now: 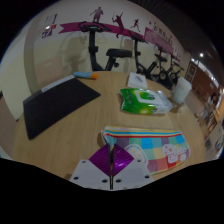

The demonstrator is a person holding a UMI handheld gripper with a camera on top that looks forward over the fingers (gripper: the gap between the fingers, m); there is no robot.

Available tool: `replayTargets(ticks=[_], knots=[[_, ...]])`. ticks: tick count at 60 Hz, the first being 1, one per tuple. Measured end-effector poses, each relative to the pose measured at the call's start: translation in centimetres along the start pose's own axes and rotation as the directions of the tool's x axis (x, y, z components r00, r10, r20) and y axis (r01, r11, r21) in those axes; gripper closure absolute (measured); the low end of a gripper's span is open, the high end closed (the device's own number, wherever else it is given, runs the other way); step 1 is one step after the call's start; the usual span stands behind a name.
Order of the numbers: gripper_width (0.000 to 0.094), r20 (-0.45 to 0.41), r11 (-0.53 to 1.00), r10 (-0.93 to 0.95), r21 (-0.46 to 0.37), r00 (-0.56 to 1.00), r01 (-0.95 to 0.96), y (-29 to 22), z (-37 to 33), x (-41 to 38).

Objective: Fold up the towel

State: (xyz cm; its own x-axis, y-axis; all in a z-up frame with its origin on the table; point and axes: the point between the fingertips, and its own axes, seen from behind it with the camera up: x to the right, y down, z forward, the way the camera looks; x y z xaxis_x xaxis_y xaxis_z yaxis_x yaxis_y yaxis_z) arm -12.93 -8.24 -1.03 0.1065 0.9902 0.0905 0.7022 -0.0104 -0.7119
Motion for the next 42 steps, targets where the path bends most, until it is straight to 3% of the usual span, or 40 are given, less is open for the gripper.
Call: replayTargets(ticks=[6,14,26,42], knots=[[0.0925,0.110,0.996,0.092,-0.020,0.990,-0.090,-1.1,-2.2,-2.7],[0.0926,0.180,0.980,0.183,0.042,0.967,-0.194,-5.3,-6.8,-1.6],[0.0926,0.123,0.968,0.218,0.099,0.968,-0.230,-8.1,-9.8,8.1],[0.0925,0.013,0.989,0.138,0.043,0.990,-0.138,-2.9,-4.9,18.2]])
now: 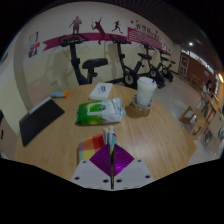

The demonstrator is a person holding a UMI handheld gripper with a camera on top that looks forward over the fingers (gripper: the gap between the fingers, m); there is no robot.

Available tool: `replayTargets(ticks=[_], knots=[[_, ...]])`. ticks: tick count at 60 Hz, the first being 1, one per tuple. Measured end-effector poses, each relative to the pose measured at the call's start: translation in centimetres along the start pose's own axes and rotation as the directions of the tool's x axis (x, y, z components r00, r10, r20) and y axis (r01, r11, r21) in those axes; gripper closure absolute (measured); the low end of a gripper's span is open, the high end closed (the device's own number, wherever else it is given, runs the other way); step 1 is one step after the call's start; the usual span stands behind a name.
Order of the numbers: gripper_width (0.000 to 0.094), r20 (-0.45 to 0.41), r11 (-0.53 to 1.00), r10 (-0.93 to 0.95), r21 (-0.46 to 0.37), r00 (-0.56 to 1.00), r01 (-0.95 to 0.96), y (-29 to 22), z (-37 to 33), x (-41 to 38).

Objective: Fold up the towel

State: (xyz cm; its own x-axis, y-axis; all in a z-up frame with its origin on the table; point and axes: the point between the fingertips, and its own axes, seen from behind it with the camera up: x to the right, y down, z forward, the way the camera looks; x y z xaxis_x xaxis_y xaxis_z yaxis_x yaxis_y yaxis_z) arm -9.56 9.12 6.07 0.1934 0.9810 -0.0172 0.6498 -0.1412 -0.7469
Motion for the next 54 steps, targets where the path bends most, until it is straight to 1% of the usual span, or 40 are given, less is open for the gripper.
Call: replayTargets(ticks=[5,11,13,18,22,24,27,29,31,36,45,48,54], knots=[[0.0925,-0.023,0.998,-0.058,-0.026,0.998,0.057,2.2,2.2,1.5],[0.0907,-0.008,0.996,-0.079,-0.043,0.997,0.078,3.9,3.0,2.1],[0.0864,-0.008,0.996,-0.078,-0.043,0.997,0.078,3.9,3.0,2.3],[0.0451,-0.007,0.996,-0.073,-0.044,0.997,0.073,3.5,1.7,2.7],[0.0122,-0.009,0.997,-0.072,-0.026,0.997,0.071,2.6,-1.5,3.1],[0.0150,-0.015,0.997,-0.073,-0.022,0.997,0.072,2.3,-3.3,3.2],[0.0062,-0.017,0.997,-0.073,-0.014,0.997,0.073,1.7,-6.6,3.1],[0.0082,-0.024,0.998,-0.065,-0.004,0.998,0.065,1.2,-7.7,3.1],[0.0099,-0.032,0.998,-0.060,-0.004,0.998,0.060,1.1,-11.1,3.3],[0.0082,-0.037,0.998,-0.067,-0.019,0.997,0.066,1.8,-16.8,3.0],[0.0084,-0.039,1.000,-0.019,-0.025,0.999,0.018,3.3,-22.3,2.3],[0.0081,-0.042,1.000,-0.012,-0.010,0.999,0.012,3.5,-23.3,2.0],[0.0082,-0.077,1.000,-0.018,0.017,0.997,0.020,3.4,-24.5,2.4]])
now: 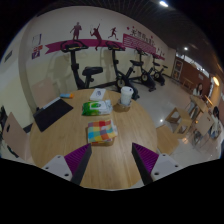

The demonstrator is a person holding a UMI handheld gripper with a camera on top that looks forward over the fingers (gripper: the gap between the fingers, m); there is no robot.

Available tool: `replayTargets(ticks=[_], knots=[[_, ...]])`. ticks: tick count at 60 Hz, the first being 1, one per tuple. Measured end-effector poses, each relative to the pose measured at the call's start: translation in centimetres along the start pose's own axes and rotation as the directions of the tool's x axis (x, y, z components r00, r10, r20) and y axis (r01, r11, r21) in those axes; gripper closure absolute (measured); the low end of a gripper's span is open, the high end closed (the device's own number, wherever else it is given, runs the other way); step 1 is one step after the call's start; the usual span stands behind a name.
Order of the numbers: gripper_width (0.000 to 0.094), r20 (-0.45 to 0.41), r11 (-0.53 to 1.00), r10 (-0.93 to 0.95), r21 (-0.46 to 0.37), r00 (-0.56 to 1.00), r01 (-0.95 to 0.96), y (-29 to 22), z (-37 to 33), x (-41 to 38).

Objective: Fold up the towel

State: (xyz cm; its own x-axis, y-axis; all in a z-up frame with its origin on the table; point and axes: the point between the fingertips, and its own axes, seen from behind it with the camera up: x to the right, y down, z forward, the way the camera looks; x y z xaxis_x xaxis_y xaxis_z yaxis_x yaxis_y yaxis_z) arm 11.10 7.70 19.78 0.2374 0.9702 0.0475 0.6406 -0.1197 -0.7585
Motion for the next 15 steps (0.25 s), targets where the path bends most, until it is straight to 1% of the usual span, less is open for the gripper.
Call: replayTargets(ticks=[6,9,15], knots=[[0.0082,-0.010,1.000,-0.003,0.016,1.000,0.003,-0.2,-0.4,-0.1],[0.0084,0.004,1.000,0.015,0.007,1.000,-0.015,-0.1,-0.4,-0.6],[0.0086,0.021,0.999,0.044,0.015,0.999,-0.044,-0.3,-0.7,-1.2]])
